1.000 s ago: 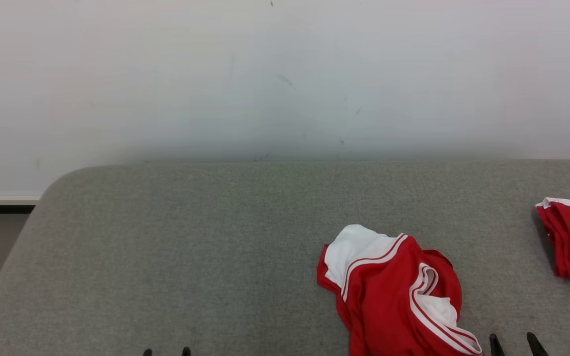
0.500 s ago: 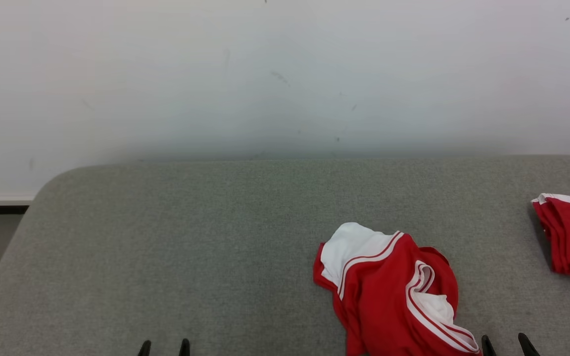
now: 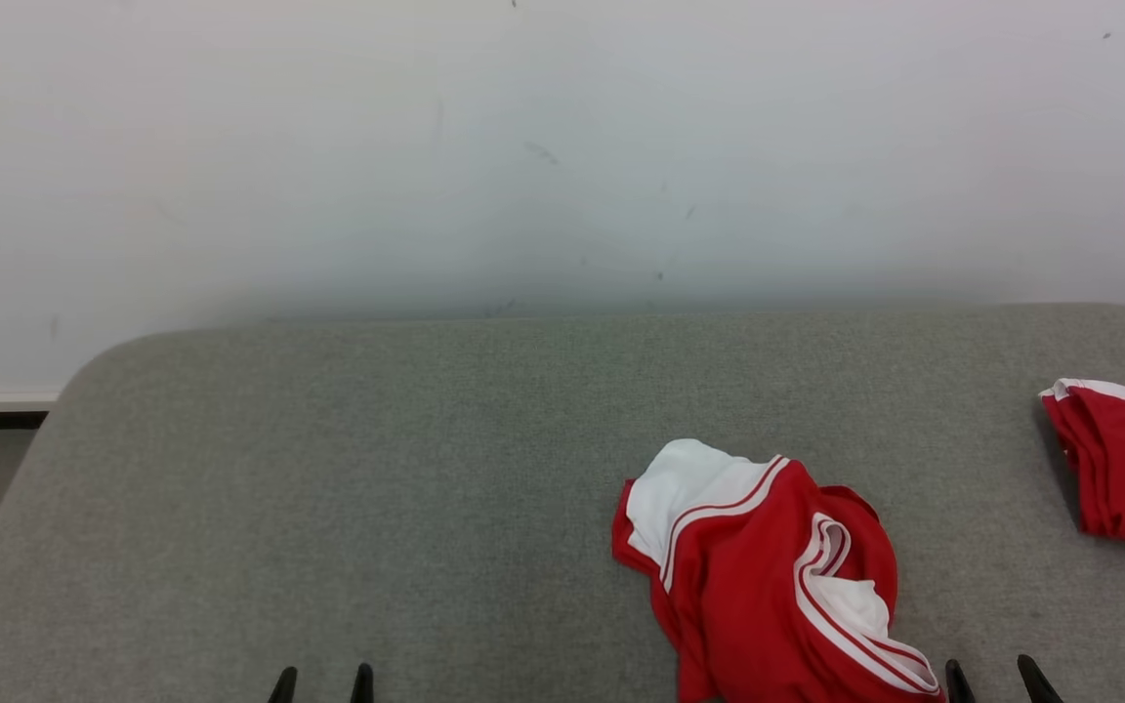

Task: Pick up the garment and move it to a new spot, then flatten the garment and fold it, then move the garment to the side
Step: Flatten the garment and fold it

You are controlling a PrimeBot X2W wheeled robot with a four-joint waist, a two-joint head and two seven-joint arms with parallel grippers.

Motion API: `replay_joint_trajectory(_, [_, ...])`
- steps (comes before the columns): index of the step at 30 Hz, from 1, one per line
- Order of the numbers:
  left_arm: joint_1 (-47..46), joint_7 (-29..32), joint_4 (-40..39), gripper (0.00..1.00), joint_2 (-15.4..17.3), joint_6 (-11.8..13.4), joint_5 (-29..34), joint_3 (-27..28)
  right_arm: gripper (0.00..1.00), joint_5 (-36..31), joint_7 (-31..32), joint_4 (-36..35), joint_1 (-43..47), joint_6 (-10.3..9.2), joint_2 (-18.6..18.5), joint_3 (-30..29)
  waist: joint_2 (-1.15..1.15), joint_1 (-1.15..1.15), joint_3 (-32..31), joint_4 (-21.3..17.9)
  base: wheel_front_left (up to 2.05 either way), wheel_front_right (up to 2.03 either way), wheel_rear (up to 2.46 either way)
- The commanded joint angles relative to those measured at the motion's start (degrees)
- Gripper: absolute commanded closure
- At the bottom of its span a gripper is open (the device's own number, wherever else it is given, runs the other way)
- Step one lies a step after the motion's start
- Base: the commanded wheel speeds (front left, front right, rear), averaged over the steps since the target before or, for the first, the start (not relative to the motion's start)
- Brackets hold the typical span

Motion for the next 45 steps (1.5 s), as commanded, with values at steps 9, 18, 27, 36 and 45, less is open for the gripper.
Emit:
replay_joint_trajectory(9, [-0.84,-0.02,0.20,0.00,0.13,-0.32,-1.27,0.47,0.00,-0.20,0.00,0.02,-0.68,-0.18,-0.16,0.21,0.00,0.00,0.27,-1.03,0.00,0.00,0.00])
replay_joint_trajectory(18, [-7.23,-0.02,1.49,0.00,0.14,-1.69,-1.16,-1.85,0.00,-0.07,0.00,-0.89,-2.75,-0.18,-1.02,2.23,0.00,0.00,2.20,-5.27,0.00,0.00,0.00])
replay_joint_trajectory(27, [-19.74,-0.02,10.23,0.00,0.37,-4.59,-0.96,-3.35,0.00,0.46,0.01,-1.62,-5.82,-0.18,-1.21,4.48,0.00,0.00,5.46,-16.98,0.00,0.00,0.00])
replay_joint_trajectory(36, [-32.89,6.08,26.72,0.00,4.30,-5.92,-4.73,-3.64,0.00,1.23,0.01,-2.11,-7.32,-0.18,-0.57,4.29,0.00,0.00,9.69,-26.50,0.00,0.00,0.00])
replay_joint_trajectory(45, [-43.70,17.89,39.11,0.00,6.46,-6.19,-9.57,-2.86,0.00,1.44,0.01,-2.62,-8.09,-0.18,0.61,3.41,0.00,0.00,13.45,-27.73,0.00,0.00,0.00])
